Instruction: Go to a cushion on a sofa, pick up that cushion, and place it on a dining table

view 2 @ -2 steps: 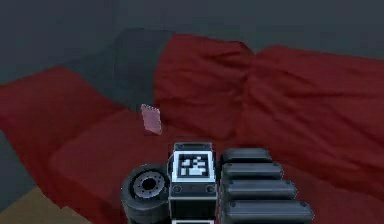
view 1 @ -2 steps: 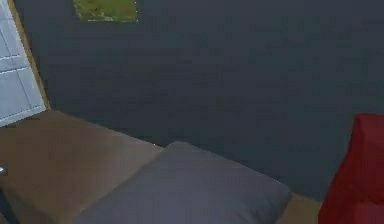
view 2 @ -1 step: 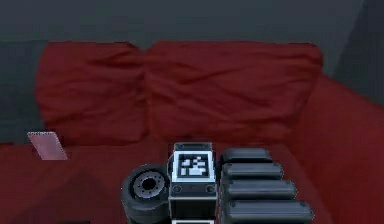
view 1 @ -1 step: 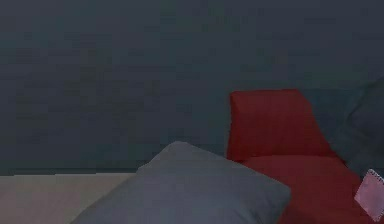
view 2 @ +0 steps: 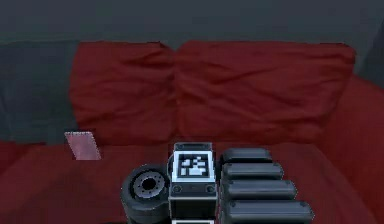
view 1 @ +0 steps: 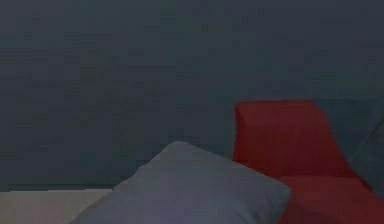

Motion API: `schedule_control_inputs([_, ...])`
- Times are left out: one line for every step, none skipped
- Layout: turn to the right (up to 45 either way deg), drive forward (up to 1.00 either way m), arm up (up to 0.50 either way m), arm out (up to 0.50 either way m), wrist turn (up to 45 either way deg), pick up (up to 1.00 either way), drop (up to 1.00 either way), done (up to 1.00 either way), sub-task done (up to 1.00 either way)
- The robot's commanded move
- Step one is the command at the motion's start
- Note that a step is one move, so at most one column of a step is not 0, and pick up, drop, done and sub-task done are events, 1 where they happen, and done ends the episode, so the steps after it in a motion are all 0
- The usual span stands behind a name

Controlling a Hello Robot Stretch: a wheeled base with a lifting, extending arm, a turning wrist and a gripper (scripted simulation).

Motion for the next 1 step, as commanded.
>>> schedule_control_inputs([-45.0,0.0,0.0,0.0,0.0,0.0,0.0,0.0,0.0])
